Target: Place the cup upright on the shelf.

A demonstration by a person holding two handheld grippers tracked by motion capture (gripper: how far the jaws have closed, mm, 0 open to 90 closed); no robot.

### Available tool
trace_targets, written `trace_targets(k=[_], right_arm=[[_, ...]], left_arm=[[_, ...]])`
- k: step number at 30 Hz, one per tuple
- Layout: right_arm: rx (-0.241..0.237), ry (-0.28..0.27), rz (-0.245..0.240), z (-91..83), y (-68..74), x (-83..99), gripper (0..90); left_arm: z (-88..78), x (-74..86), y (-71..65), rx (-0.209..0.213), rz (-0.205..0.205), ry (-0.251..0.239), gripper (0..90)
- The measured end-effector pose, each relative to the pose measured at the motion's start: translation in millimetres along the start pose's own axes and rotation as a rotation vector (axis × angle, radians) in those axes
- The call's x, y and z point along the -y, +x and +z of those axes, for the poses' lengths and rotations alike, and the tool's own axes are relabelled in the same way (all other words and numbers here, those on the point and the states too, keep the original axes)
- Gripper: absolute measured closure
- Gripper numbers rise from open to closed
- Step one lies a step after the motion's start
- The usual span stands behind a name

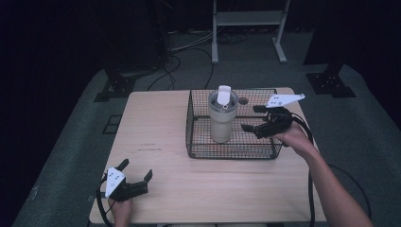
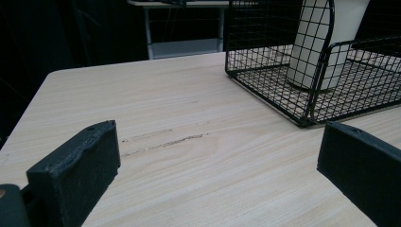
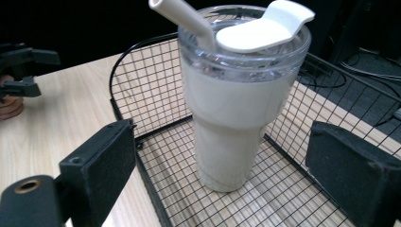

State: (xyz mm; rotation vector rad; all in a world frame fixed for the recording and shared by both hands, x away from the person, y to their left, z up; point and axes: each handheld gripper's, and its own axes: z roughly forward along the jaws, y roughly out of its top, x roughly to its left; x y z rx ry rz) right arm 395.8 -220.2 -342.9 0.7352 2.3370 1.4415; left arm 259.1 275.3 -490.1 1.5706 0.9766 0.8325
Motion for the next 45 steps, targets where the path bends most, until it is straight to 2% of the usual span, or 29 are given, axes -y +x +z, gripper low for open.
trace_targets(k=[9,24,42,45], right_arm=[[-0.008,-0.005,-0.003,-7.5,10.1,12.4,8.7],[-0.048,-0.006,-0.02,-13.5,31.2,31.0,8.8],[-0.061,-0.004,-0.007,-21.6,42.1,55.5,8.7],[-0.063,-0.005,-0.018,-22.5,45.1,58.0,8.8]], left_arm=[[0.1,0.0,0.0,-0.002,0.002,-0.001,0.0],[0.1,0.0,-0.4,-0.002,0.002,0.001,0.0],[0.3,0.0,-0.7,-0.004,0.005,0.002,0.0],[0.3,0.0,-0.8,-0.005,0.005,0.002,0.0]])
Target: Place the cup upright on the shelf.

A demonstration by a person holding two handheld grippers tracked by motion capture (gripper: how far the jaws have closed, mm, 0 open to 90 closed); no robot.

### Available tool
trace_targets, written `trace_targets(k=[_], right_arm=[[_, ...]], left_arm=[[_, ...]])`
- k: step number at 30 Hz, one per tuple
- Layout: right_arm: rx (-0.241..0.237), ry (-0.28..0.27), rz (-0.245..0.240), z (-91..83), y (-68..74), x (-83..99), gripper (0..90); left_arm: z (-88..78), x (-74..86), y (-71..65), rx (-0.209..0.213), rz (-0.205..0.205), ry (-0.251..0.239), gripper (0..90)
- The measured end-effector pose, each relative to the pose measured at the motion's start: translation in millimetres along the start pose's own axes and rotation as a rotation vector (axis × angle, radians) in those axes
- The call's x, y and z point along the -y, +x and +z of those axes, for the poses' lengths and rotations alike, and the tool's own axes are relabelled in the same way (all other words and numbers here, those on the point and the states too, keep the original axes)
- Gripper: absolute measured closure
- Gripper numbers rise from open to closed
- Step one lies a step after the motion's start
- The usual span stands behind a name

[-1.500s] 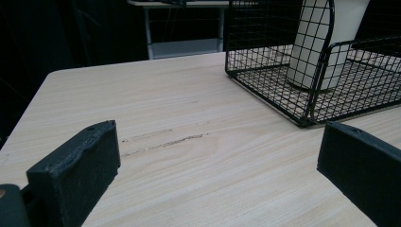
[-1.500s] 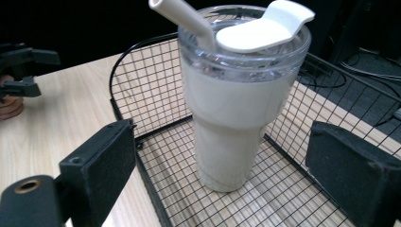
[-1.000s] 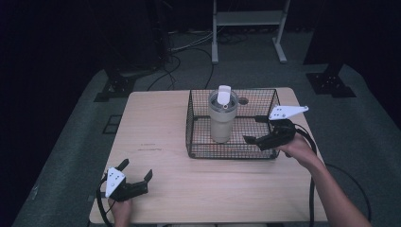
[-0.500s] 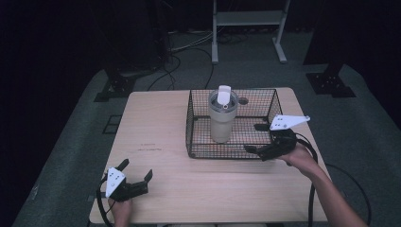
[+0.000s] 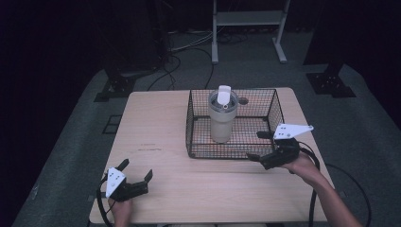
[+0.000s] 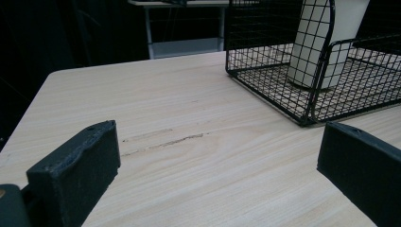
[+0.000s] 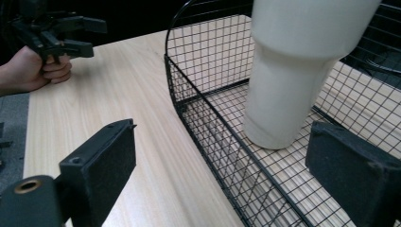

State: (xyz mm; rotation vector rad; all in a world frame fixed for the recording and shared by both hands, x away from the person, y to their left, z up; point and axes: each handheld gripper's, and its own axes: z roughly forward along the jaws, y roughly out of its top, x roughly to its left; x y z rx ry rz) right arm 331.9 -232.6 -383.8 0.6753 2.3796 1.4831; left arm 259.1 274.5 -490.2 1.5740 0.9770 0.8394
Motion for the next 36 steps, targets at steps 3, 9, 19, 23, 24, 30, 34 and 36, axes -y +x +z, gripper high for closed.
trace_targets(k=[3,9,19,23,24,30,34,36], right_arm=[[-0.003,0.003,-0.007,0.1,4.2,2.7,8.8],[-0.007,0.006,-0.009,-1.3,9.3,9.0,8.7],[-0.01,0.015,-0.007,-4.8,15.8,24.7,8.8],[-0.013,0.022,-0.003,-5.2,17.7,32.3,8.8],[-0.015,0.022,-0.004,-5.6,18.1,34.0,8.7],[-0.009,0.019,0.003,-11.5,21.4,45.6,8.8],[-0.01,0.012,0.013,-15.1,22.0,53.2,8.8],[-0.001,0.014,0.015,-16.3,22.5,57.9,8.7]], left_arm=[[-0.1,0.0,-0.1,0.0,0.001,0.0,0.0],[0.0,0.0,-0.2,0.0,0.001,0.001,0.0],[-0.1,0.0,-0.5,-0.003,0.004,0.003,0.0],[-0.3,0.0,-0.8,-0.005,0.005,0.003,0.0],[-0.4,0.0,-0.9,-0.005,0.004,0.001,0.0],[-0.4,0.0,-0.9,-0.005,0.005,0.002,0.0],[-0.2,-0.2,-0.7,-0.005,0.005,0.006,0.0],[-0.6,-0.2,-0.8,-0.006,0.006,0.005,0.0]])
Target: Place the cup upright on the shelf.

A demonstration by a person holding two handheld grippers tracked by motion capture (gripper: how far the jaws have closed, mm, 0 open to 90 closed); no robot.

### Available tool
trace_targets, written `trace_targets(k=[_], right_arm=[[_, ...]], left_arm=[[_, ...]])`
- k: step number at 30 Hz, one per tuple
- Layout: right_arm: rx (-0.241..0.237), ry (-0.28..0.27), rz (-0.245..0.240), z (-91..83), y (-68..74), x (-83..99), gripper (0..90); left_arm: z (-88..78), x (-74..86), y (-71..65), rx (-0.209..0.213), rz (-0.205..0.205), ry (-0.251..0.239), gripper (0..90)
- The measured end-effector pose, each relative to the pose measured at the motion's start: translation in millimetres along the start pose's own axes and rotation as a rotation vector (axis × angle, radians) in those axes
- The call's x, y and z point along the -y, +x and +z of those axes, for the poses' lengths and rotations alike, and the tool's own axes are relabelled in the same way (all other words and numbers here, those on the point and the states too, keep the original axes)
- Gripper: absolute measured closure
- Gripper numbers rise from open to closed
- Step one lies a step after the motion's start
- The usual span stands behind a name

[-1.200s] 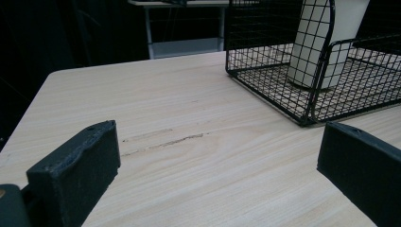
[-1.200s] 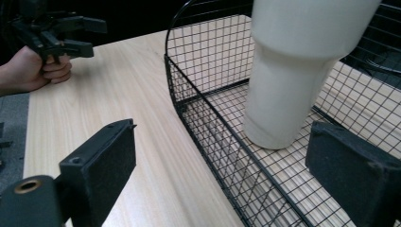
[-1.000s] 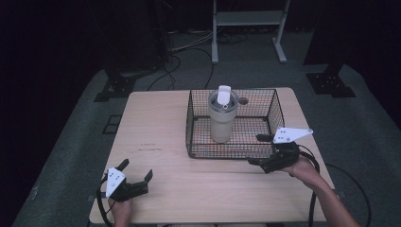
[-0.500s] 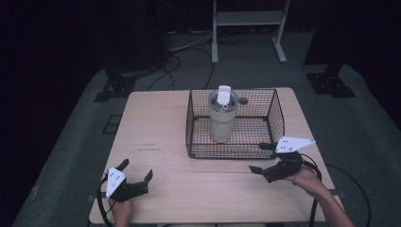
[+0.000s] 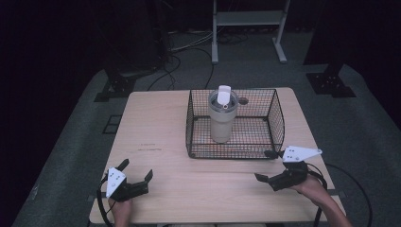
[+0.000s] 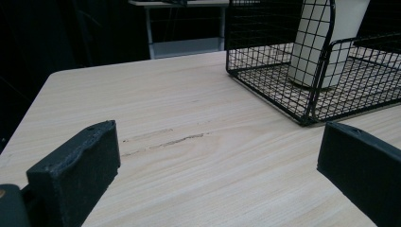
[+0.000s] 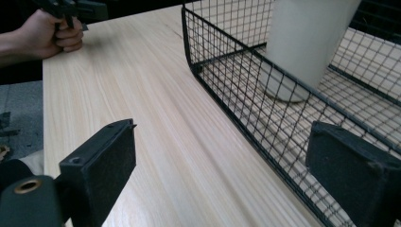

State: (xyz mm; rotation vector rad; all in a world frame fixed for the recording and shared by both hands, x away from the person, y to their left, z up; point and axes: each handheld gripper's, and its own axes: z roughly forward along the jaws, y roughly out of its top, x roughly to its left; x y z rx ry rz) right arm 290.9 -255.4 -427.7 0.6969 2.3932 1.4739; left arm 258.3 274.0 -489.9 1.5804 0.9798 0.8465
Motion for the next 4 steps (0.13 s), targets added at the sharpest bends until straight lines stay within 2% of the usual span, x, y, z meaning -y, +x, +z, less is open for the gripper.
trace_targets(k=[4], right_arm=[[0.018,-0.002,0.011,-1.8,3.8,10.7,8.7]], left_arm=[[0.9,-0.2,0.0,-0.001,-0.001,0.002,0.0]])
